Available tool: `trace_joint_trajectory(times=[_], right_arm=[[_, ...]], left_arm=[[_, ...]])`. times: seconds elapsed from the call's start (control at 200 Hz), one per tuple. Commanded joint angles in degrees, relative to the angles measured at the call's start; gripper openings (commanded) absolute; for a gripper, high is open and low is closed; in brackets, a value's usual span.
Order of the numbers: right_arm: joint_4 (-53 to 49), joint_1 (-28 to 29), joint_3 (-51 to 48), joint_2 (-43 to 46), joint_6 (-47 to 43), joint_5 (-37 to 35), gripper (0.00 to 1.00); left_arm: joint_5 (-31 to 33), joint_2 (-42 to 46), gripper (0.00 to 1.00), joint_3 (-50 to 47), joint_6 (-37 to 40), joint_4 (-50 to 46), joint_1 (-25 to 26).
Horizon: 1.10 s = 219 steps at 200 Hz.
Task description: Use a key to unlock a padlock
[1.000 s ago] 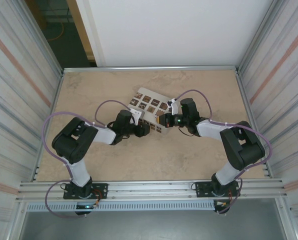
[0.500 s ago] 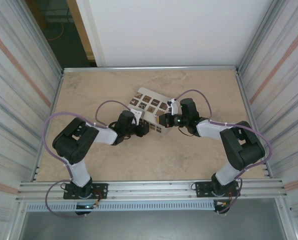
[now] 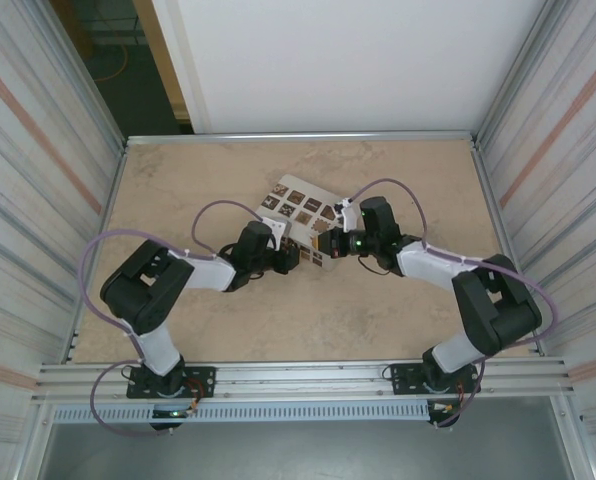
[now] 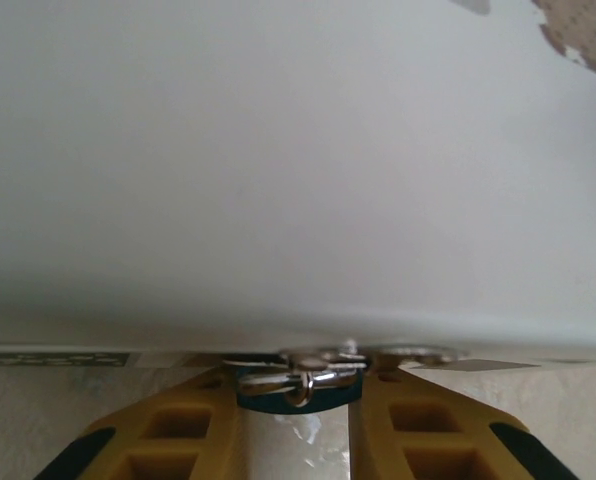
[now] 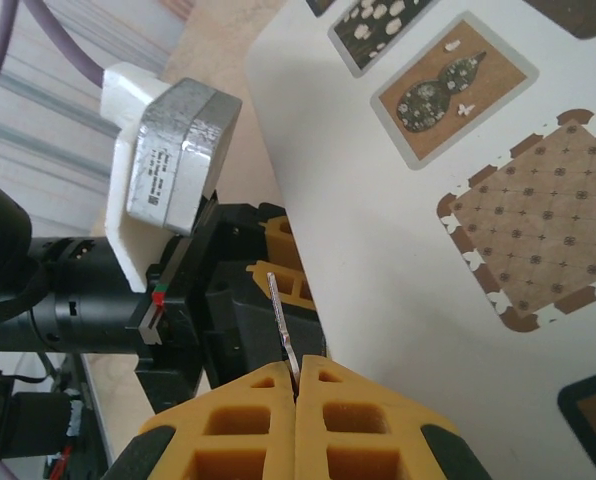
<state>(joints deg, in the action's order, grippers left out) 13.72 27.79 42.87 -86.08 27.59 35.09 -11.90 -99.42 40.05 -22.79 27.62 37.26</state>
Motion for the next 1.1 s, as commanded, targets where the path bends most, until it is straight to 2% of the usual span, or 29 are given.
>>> trace_joint_trajectory(times=[0.0,0.271,0.491,0.706,0.937,1.092], right_arm=[[-3.9,0.4,-0.4,4.9,-2.5,-1.2,0.0],[-5.4,2.2,-8.5,15.8,-6.6,-4.1,0.0],[-4.3,6.9,-14.5,20.7,-10.2,-9.8,0.0],[4.2,12.0,-20.0,19.6,-11.9,-16.5,0.0],[13.3,17.5,-22.5,15.0,-15.0,-23.7,0.0],[17.9,19.0,-23.7,12.3,-16.6,-28.3,0.0]], left_arm=[[-0.3,4.9,0.25,0.6,-1.9,-1.3,0.6],[-4.0,10.7,0.24,1.9,-6.8,-10.8,0.8],[-7.7,12.6,0.24,4.9,-11.4,-17.6,0.8],[-11.2,12.5,0.23,7.0,-15.6,-19.3,0.9],[-12.2,12.1,0.22,9.5,-18.2,-22.6,0.9],[-12.7,12.1,0.22,10.0,-19.7,-23.0,0.9]])
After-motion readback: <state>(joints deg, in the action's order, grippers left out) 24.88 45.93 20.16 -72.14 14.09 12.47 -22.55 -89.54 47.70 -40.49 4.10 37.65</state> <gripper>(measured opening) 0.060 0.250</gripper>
